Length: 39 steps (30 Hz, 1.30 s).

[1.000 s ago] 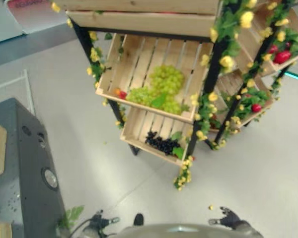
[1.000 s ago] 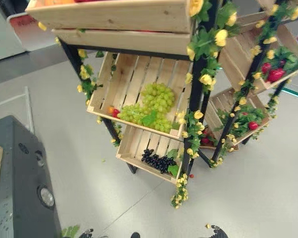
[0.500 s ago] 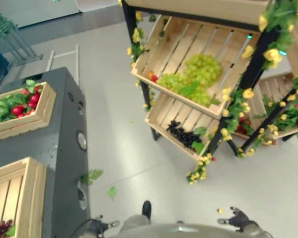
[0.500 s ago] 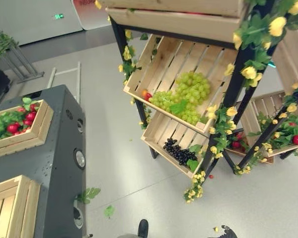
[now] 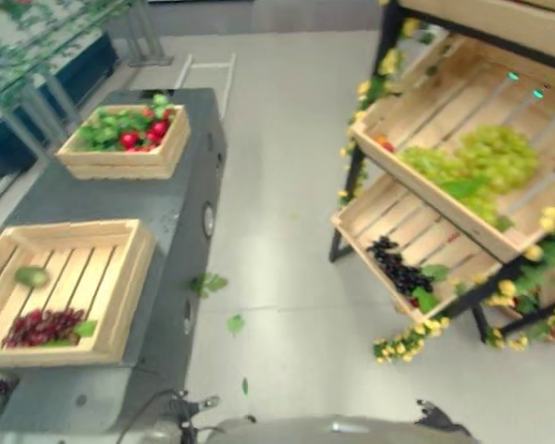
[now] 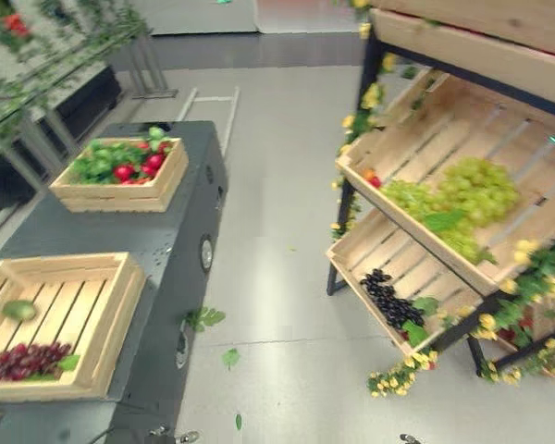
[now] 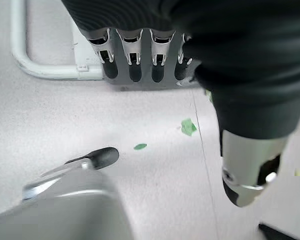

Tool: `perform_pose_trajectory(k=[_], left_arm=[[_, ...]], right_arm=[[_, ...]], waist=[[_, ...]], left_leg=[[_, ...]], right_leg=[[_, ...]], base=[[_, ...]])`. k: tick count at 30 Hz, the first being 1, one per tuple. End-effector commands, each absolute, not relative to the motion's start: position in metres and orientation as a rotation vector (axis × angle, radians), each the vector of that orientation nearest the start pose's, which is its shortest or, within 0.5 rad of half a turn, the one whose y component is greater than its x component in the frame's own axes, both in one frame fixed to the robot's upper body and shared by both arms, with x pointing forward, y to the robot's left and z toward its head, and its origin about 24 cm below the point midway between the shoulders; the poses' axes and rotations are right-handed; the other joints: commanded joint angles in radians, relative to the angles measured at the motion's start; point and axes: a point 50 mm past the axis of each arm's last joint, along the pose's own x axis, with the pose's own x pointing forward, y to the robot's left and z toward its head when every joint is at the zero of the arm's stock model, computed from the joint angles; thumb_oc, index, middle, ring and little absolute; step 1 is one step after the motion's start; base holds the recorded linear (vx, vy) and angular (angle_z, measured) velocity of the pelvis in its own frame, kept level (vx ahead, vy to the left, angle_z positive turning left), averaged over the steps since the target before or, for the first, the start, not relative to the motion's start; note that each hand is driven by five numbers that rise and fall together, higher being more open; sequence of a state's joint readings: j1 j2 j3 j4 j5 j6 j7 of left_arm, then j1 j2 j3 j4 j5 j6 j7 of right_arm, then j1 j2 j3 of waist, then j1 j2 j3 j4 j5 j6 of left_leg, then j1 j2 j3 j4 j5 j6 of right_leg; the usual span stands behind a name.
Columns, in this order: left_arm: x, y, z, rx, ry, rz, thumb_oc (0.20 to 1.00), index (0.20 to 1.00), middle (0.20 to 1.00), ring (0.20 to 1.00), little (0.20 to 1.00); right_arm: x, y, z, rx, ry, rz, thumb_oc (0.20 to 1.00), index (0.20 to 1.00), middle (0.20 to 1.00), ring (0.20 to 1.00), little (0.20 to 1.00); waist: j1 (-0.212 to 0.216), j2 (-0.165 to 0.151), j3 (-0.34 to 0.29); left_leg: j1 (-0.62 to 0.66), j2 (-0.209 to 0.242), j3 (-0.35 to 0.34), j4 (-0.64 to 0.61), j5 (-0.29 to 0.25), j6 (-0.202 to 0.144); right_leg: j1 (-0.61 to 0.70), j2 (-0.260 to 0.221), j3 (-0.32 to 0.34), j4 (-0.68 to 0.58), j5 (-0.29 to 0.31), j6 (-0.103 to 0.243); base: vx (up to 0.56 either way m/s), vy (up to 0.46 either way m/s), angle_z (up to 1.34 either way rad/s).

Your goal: Pick up the fruits from the basket on one side to the basket on the other side

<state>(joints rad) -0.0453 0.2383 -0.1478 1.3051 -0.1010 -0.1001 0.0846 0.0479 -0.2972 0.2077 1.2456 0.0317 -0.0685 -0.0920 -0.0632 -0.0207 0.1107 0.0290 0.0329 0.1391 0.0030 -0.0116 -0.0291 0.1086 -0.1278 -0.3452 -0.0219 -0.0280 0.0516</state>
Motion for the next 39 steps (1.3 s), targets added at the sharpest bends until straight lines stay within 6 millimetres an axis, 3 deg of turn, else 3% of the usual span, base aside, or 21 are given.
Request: perform_pose_trajectory(k=[1, 2, 3, 4, 8, 12, 13, 15, 16, 17, 18, 20, 28, 39], left_arm=[[0.091, 0.237, -0.161, 0.273, 1.18, 0.153, 1.0, 1.0, 1.0, 1.0, 1.0], [0.094, 0.239, -0.16, 0.292, 1.172, 0.145, 1.0, 1.0, 1.0, 1.0, 1.0], [0.094, 0.239, -0.159, 0.292, 1.171, 0.145, 1.0, 1.0, 1.0, 1.0, 1.0], [0.097, 0.244, -0.158, 0.305, 1.164, 0.157, 1.0, 1.0, 1.0, 1.0, 1.0], [0.099, 0.251, -0.156, 0.319, 1.161, 0.177, 1.0, 1.0, 1.0, 1.0, 1.0], [0.101, 0.255, -0.154, 0.335, 1.157, 0.18, 1.0, 1.0, 1.0, 1.0, 1.0], [0.104, 0.258, -0.152, 0.335, 1.149, 0.186, 1.0, 1.0, 1.0, 1.0, 1.0], [0.108, 0.258, -0.151, 0.304, 1.134, 0.204, 1.0, 1.0, 1.0, 1.0, 1.0], [0.107, 0.258, -0.151, 0.304, 1.134, 0.204, 1.0, 1.0, 1.0, 1.0, 1.0], [0.106, 0.256, -0.152, 0.28, 1.14, 0.203, 1.0, 1.0, 1.0, 1.0, 1.0], [0.097, 0.246, -0.158, 0.214, 1.174, 0.19, 1.0, 1.0, 1.0, 1.0, 1.0], [0.091, 0.241, -0.161, 0.156, 1.192, 0.198, 1.0, 1.0, 1.0, 1.0, 1.0], [0.081, 0.231, -0.165, -0.065, 1.189, 0.299, 1.0, 1.0, 1.0, 1.0, 1.0], [0.067, 0.231, -0.168, -0.046, 1.25, 0.277, 1.0, 1.0, 1.0, 1.0, 1.0]], right_arm=[[0.088, -0.265, -0.153, -0.412, 1.182, -0.142, 1.0, 1.0, 1.0, 1.0, 1.0], [0.09, -0.264, -0.153, -0.401, 1.182, -0.158, 1.0, 1.0, 1.0, 1.0, 1.0], [0.09, -0.264, -0.153, -0.401, 1.182, -0.158, 1.0, 1.0, 1.0, 1.0, 1.0], [0.096, -0.261, -0.152, -0.375, 1.164, -0.17, 1.0, 1.0, 1.0, 1.0, 1.0], [0.102, -0.255, -0.153, -0.35, 1.149, -0.174, 1.0, 1.0, 1.0, 1.0, 1.0], [0.105, -0.252, -0.153, -0.312, 1.141, -0.203, 1.0, 1.0, 1.0, 1.0, 1.0], [0.105, -0.252, -0.153, -0.264, 1.143, -0.243, 1.0, 1.0, 1.0, 1.0, 1.0], [0.102, -0.25, -0.155, -0.234, 1.154, -0.245, 1.0, 1.0, 1.0, 1.0, 1.0], [0.102, -0.25, -0.155, -0.234, 1.154, -0.245, 1.0, 1.0, 1.0, 1.0, 1.0], [0.098, -0.248, -0.157, -0.224, 1.169, -0.239, 1.0, 1.0, 1.0, 1.0, 1.0], [0.091, -0.245, -0.159, -0.21, 1.19, -0.233, 1.0, 1.0, 1.0, 1.0, 1.0], [0.087, -0.243, -0.16, -0.202, 1.202, -0.226, 1.0, 1.0, 1.0, 1.0, 1.0], [0.082, -0.24, -0.163, -0.252, 1.242, -0.144, 1.0, 1.0, 1.0, 1.0, 1.0], [0.076, -0.244, -0.163, -0.274, 1.275, -0.13, 1.0, 1.0, 1.0, 1.0, 1.0]], waist=[[0.009, 0.028, -0.027], [0.008, 0.024, -0.028], [0.008, 0.024, -0.029], [0.013, 0.016, -0.017], [0.018, -0.006, -0.006], [0.018, -0.016, 0.011], [0.007, -0.014, 0.021], [-0.006, -0.018, 0.021], [-0.006, -0.018, 0.022], [-0.006, -0.019, 0.016], [0.0, -0.017, 0.005], [0.013, -0.016, -0.006], [0.067, -0.015, -0.044], [0.084, -0.008, -0.046]], left_leg=[[0.098, 0.114, 0.026, 0.05, -0.105, -0.08], [0.093, 0.092, 0.018, 0.007, -0.094, -0.072], [0.093, 0.091, 0.017, 0.005, -0.092, -0.071], [0.1, 0.068, 0.023, -0.038, -0.087, -0.059], [0.093, 0.016, 0.012, -0.071, -0.074, -0.031], [0.082, -0.015, -0.01, -0.072, -0.069, -0.01], [0.082, -0.029, -0.041, -0.073, -0.069, 0.005], [0.058, -0.053, -0.09, -0.061, -0.051, 0.027], [0.059, -0.053, -0.091, -0.06, -0.052, 0.027], [0.045, -0.061, -0.107, -0.057, -0.041, 0.037], [0.035, -0.071, -0.131, -0.059, -0.026, 0.048], [0.031, -0.074, -0.139, -0.064, -0.016, 0.05], [0.034, -0.084, -0.141, -0.058, -0.02, 0.038], [0.041, -0.073, -0.157, -0.006, -0.047, 0.024]], right_leg=[[-0.118, 0.004, -0.033, -0.006, 0.057, 0.031], [-0.149, -0.025, -0.043, -0.005, 0.097, 0.05], [-0.151, -0.026, -0.043, -0.005, 0.098, 0.05], [-0.179, -0.039, -0.035, -0.016, 0.147, 0.074], [-0.213, -0.076, -0.018, -0.013, 0.185, 0.105], [-0.236, -0.086, 0.042, 0.003, 0.184, 0.117], [-0.253, -0.057, 0.163, 0.033, 0.161, 0.111], [-0.254, 0.013, 0.309, 0.08, 0.114, 0.095], [-0.254, 0.013, 0.309, 0.081, 0.112, 0.095], [-0.243, 0.05, 0.331, 0.112, 0.084, 0.077], [-0.216, 0.111, 0.328, 0.146, 0.028, 0.051], [-0.189, 0.136, 0.299, 0.162, -0.013, 0.034], [-0.085, 0.125, 0.292, -0.021, 0.029, 0.022], [-0.036, 0.124, 0.257, -0.027, 0.004, 0.006]], base=[[-0.14, 0.248, 0.4], [-0.14, 0.249, 0.35], [-0.22, 0.314, 0.3], [-0.13, 0.161, 0.19], [-0.15, 0.214, 0.11], [-0.1, 0.173, 0.21], [-0.05, 0.181, 0.09], [-0.07, 0.209, 0.38], [-0.06, 0.123, 0.65], [-0.04, 0.082, 0.96], [-0.04, 0.081, 1.06], [-0.01, 0.04, 0.86], [0.06, -0.058, 0.05], [0.04, -0.06, 0.05]])
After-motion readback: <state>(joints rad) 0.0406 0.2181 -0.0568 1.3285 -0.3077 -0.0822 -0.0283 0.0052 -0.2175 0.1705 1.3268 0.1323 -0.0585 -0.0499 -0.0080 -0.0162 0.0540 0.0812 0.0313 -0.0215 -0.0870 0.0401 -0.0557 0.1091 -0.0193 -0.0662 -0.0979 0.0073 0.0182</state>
